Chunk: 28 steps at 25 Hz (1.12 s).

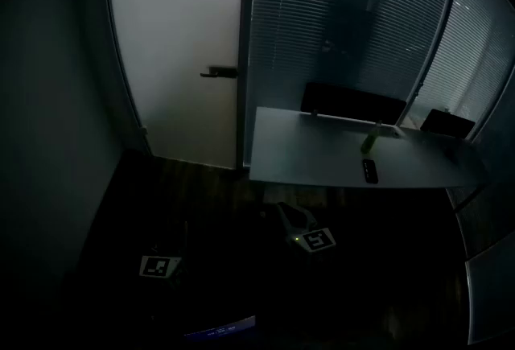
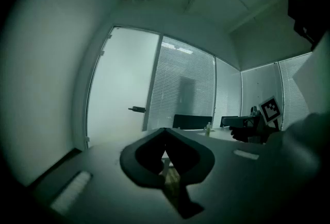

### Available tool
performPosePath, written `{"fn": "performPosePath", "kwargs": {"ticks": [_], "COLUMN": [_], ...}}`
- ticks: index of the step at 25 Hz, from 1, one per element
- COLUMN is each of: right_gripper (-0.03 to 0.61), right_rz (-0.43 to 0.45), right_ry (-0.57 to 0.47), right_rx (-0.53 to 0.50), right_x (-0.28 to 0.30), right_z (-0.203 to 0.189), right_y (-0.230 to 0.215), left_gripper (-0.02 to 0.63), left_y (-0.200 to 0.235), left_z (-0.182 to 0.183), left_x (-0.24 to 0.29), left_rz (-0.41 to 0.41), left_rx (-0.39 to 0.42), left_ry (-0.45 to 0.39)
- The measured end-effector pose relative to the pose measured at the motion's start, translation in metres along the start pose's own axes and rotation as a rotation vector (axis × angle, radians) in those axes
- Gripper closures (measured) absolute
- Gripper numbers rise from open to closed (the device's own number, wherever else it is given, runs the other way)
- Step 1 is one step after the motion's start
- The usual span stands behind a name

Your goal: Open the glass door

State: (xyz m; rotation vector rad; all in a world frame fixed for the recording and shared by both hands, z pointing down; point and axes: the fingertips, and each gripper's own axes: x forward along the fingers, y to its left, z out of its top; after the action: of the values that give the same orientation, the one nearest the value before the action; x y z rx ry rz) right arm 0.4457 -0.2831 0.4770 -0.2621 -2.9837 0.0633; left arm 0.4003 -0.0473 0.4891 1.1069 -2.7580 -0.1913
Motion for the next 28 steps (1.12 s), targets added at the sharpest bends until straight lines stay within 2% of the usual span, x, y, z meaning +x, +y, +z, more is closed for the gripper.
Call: {"fn": "performPosePath", "kwargs": {"ticks": [6,15,21,28], "right_gripper": [0.577,0.576,0.577,0.576], "right_rz": [0.000,-0.019,0.006,0.009], "right_ry": [-0.041,-0.032,-0.014,-0.018], "right_rx": [0.043,0.039,0.070,0.060], "right_x": [0.005,0.012,0.037,0.098], "right_z": [0.011,0.000,-0.001,-0.009], "right_y": [0.005,0.011,0.003,-0.029], "left_gripper": [0.611,0.611,0.611,0.611], "left_y": [0.006,0.017,0.031,0.058], "left_z": [0.009,0.002,0.003,-0.001], "left_x": [-0.003,-0.001,0.025,0.082], "left_rz": [-0.002,-0.014,-0.015,-0.001], "left_rx": [0.029,0.019,0.018,0.044], "left_ry": [0.000,0.004,0.018,0.020]}}
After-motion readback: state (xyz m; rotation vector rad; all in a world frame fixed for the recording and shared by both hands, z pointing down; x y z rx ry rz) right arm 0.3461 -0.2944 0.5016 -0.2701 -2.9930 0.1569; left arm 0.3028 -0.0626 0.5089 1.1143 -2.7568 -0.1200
